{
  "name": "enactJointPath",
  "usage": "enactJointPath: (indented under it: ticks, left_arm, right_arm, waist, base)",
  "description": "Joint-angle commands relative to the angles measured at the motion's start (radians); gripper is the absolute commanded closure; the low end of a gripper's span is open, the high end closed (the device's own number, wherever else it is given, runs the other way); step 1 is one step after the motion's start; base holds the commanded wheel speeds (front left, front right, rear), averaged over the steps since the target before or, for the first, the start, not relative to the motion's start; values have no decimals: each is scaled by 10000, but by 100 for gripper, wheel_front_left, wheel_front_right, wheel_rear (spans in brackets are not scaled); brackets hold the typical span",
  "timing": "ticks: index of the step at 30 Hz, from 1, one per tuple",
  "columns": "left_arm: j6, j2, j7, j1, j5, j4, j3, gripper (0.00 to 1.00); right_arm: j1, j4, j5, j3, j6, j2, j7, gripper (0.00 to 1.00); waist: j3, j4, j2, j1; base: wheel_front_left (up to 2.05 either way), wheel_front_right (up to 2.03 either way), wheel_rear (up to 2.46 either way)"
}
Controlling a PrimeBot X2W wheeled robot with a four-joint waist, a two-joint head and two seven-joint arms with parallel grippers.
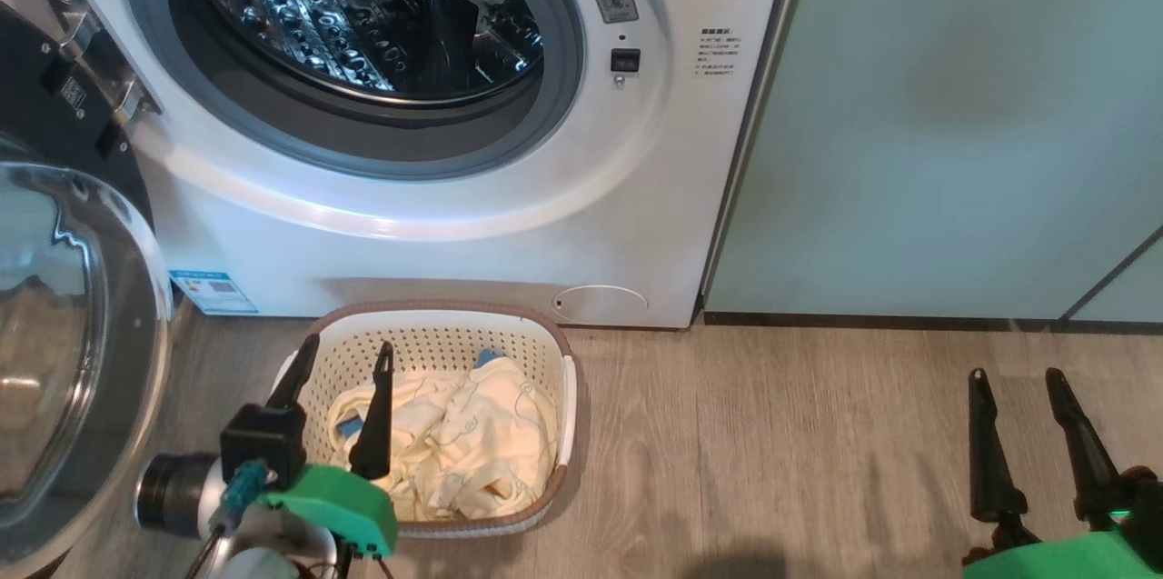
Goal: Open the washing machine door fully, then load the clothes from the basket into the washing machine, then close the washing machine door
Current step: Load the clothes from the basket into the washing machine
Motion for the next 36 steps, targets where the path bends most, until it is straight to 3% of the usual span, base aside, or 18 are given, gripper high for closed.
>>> enactJointPath:
  ticks: [1,6,14,26,36]
  left_arm:
    - [46,198,-32,-465,-114,-360,349,0]
    - [-30,235,-2,-568,-175,-193,245,0]
    - [-608,221,-36,-1301,-556,1228,-103,0]
    - [-1636,275,-196,-4101,-999,5548,-924,0]
    - [-1856,643,-570,-6570,-1610,8695,-1544,0]
  right_arm:
    - [-458,-324,47,240,-29,-114,-97,0]
    - [-535,-350,66,251,-29,-114,-97,0]
    - [-834,-409,104,351,-29,-114,-97,0]
    - [-1712,-813,243,465,-29,-114,-97,0]
    - [-2594,-1326,487,615,-29,-114,-97,0]
  waist:
    - [34,4,-1,0]
    - [245,-2,-1,0]
    - [1054,-169,-1,0]
    - [3662,-759,-1,0]
    - [5948,-1354,-1,0]
  base:
    - [0,0,0]
    - [0,0,0]
    - [0,0,0]
    - [0,0,0]
    - [0,0,0]
